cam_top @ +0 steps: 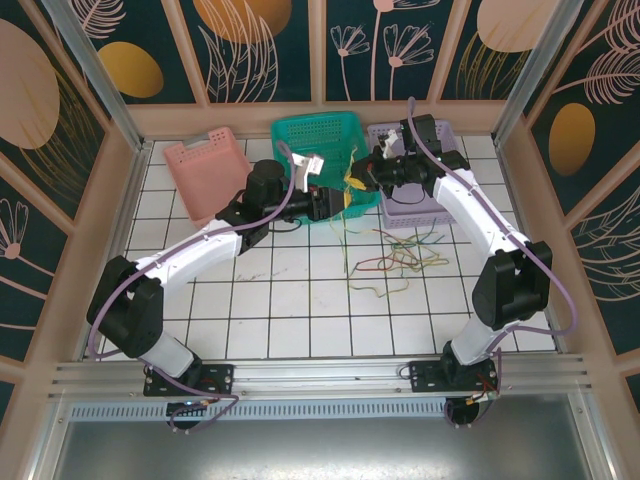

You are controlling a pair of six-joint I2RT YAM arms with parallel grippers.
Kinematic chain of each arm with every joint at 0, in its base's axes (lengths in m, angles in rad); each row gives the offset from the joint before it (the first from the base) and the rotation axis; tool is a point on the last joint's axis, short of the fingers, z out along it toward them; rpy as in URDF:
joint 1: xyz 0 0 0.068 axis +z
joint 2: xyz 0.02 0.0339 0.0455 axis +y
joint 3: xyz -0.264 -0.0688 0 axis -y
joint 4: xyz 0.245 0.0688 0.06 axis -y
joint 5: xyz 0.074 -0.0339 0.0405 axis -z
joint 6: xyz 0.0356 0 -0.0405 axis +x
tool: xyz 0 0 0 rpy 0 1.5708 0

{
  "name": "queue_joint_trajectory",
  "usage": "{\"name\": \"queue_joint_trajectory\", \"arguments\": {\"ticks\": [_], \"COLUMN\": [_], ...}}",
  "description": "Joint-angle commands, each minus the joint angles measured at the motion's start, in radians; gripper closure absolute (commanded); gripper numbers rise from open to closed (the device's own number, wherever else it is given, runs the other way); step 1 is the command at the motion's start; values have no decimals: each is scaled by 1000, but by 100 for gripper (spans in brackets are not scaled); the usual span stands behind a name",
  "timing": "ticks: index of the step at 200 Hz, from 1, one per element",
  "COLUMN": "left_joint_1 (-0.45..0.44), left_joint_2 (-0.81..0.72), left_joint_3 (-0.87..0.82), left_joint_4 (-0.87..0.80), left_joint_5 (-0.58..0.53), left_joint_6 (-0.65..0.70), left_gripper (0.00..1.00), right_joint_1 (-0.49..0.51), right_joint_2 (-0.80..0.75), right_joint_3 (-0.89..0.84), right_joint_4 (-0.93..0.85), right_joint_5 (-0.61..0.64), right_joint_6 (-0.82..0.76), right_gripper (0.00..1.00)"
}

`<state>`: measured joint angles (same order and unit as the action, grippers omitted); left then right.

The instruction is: Untangle the cables

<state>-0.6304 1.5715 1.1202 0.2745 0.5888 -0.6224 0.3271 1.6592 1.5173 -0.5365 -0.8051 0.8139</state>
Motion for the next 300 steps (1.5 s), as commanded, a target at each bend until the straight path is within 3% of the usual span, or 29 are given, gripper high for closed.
{"name": "queue_joint_trajectory", "arguments": {"ticks": [1, 48, 67, 137, 202, 236, 273, 300], "left_joint_1": [-1, -2, -2, 5, 27, 27, 26, 26], "left_joint_2": [23, 25, 20, -30, -29, -7, -8, -16], "left_joint_3": [27, 49, 49, 67, 114, 189, 226, 197], "left_joint_4": [-33, -9, -22, -228, -325, -477, -591, -617], "left_joint_5": [-17, -46, -58, -295, -382, -442, -452, -361], "left_joint_6": [47, 26, 33, 142, 208, 336, 439, 455], "left_gripper": [64, 86, 100, 100, 100, 100, 100, 100], "right_joint_1": [-3, 14, 13, 10, 6, 24, 70, 78], "right_joint_2": [3, -12, -18, -2, 11, 72, 119, 113], "right_joint_3": [20, -14, -22, 37, 100, 244, 329, 333], "right_joint_4": [-29, -15, -13, -216, -378, -539, -621, -560], "right_joint_5": [-26, -16, -9, 94, 260, 449, 825, 1116], "right_joint_6": [-6, 7, 9, -184, -351, -501, -668, -708], "right_gripper": [100, 100, 100, 100, 100, 100, 100, 100]}}
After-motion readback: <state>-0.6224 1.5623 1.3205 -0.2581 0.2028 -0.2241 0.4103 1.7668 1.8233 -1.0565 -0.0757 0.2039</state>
